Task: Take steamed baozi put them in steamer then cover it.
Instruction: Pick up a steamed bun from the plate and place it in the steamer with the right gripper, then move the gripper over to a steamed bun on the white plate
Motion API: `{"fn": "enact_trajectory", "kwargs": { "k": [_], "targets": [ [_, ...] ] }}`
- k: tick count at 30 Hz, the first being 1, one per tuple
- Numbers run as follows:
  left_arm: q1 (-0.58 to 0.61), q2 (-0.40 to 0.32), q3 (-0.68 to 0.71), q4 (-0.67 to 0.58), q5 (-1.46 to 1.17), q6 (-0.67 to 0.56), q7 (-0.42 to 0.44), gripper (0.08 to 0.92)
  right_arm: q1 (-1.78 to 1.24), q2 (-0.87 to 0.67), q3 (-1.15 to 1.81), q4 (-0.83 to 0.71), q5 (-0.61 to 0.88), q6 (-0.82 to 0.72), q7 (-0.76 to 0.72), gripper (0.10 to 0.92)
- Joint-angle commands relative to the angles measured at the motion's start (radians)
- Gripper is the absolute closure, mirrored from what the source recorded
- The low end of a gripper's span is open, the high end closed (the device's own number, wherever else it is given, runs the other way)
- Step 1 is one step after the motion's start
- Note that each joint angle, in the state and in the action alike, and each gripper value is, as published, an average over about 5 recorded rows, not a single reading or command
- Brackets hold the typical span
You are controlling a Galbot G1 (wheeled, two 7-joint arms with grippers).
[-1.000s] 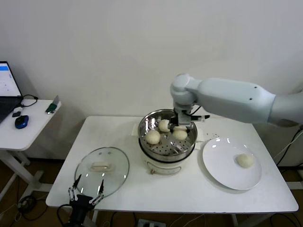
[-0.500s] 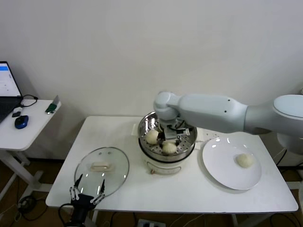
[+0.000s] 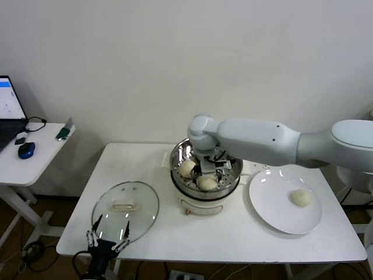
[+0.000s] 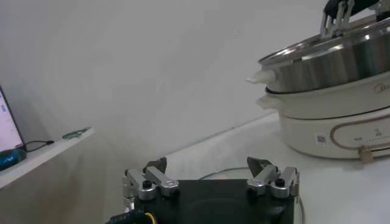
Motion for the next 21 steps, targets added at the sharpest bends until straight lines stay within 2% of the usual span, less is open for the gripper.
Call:
{"fn": "enact_trajectory", "kwargs": {
  "k": [1, 5, 9, 16, 21],
  "targets": [
    [0.001, 0.001, 0.000, 0.000, 0.002, 0.000, 0.000, 0.177, 0.035, -0.039, 0.035, -0.006, 0.009, -0.002, -0.002, 0.203],
    [0.000, 0.004, 0.000, -0.003, 0.002, 0.000, 0.000, 0.177, 0.112, -0.110, 0.039, -0.037, 0.076, -0.016, 0.000, 0.202],
    [-0.001, 0.009, 0.001, -0.009, 0.002, 0.000, 0.000, 0.177, 0.197, -0.199, -0.016, -0.102, 0.242, -0.104, 0.036, 0.203],
    [-0.002, 0.013, 0.006, -0.005, 0.001, -0.003, 0.000, 0.177, 0.246, -0.384, -0.143, -0.174, 0.474, -0.397, 0.137, 0.203],
    [-0.002, 0.012, 0.009, -0.003, 0.002, -0.004, 0.000, 0.177, 0.201, -0.540, -0.171, -0.146, 0.548, -0.566, 0.139, 0.203]
  ]
}}
